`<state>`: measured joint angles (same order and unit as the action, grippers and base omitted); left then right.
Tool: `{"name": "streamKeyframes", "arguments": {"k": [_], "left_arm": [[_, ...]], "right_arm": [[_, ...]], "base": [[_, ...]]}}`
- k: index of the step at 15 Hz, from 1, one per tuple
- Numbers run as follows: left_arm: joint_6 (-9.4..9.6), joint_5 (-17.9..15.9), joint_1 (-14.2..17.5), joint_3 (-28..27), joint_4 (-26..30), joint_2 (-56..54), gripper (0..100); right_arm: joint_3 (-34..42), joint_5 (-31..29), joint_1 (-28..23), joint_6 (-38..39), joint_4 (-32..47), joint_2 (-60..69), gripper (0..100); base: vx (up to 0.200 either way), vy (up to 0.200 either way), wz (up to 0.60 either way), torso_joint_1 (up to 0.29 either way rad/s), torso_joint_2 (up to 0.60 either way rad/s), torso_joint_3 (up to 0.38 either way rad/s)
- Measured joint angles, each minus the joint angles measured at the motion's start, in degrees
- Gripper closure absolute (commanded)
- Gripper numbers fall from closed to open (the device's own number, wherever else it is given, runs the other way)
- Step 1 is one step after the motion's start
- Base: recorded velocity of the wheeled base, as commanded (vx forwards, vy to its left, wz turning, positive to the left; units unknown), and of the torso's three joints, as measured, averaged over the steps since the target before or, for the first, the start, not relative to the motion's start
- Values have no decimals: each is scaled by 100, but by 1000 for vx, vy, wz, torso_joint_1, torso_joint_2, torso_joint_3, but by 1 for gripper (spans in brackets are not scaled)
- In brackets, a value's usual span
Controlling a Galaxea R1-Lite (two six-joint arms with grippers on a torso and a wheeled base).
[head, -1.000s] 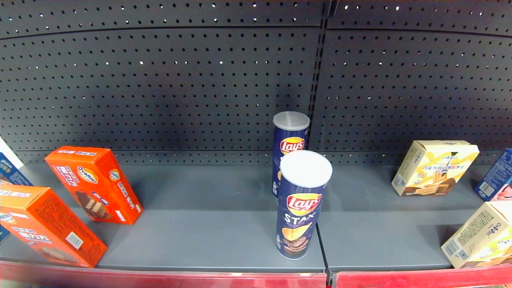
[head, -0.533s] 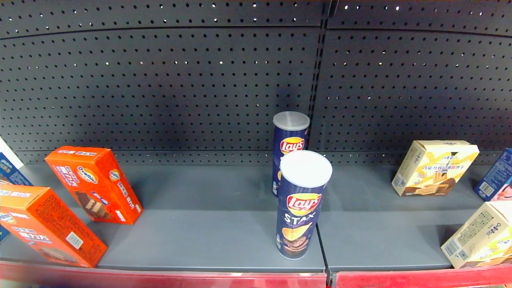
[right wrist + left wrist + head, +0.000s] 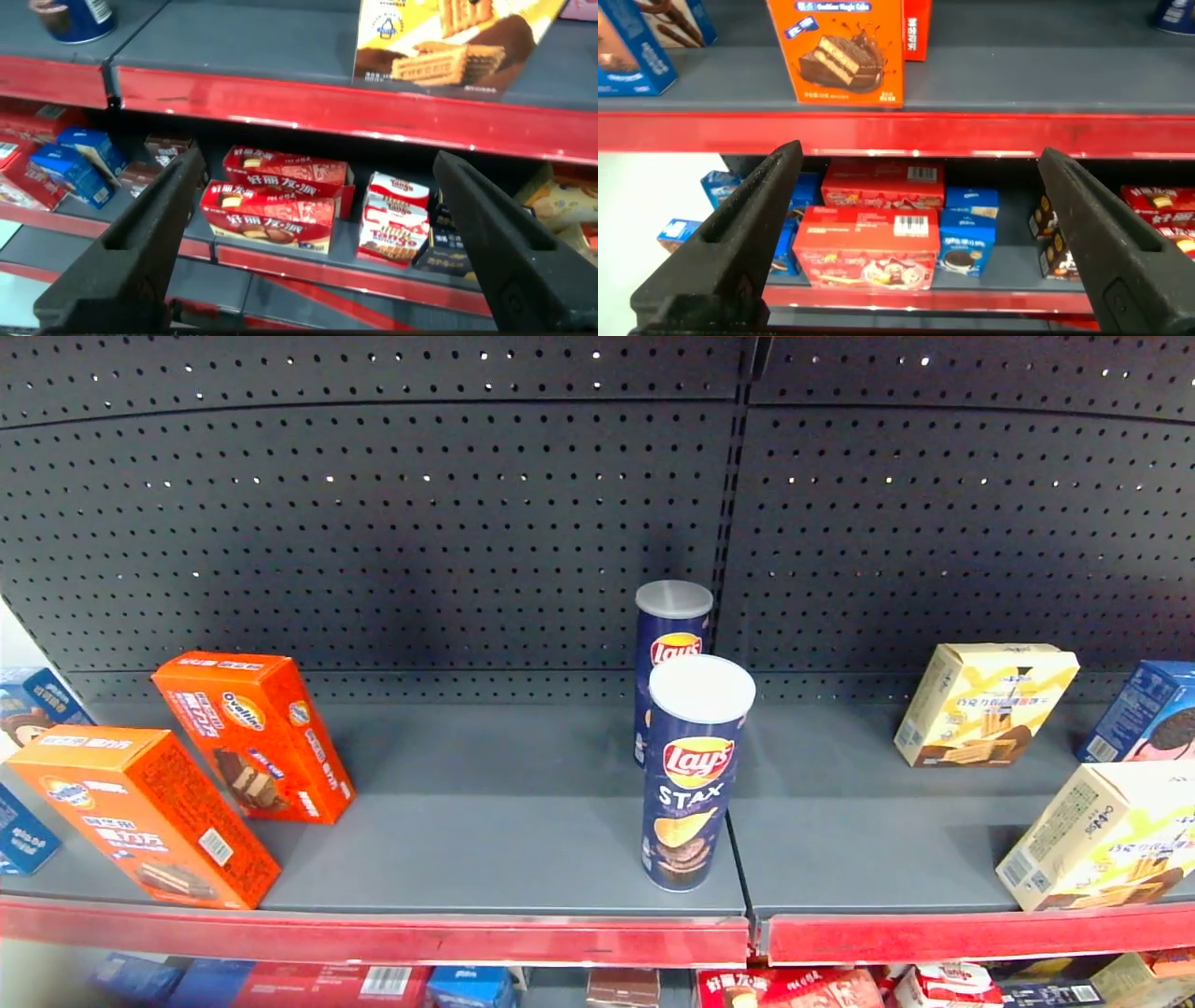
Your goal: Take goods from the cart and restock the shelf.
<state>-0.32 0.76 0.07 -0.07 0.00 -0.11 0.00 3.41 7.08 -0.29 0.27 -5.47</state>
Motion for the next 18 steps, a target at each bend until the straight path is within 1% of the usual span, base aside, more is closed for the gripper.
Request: {"name": "streamKeyframes", "arguments": {"k": [18], "left_arm": [[13, 9, 0, 7, 0, 1, 0]], "right_arm": [[0, 0, 0, -2, -2, 0, 0]], "base": [[0, 0, 0, 0, 0, 0]]}}
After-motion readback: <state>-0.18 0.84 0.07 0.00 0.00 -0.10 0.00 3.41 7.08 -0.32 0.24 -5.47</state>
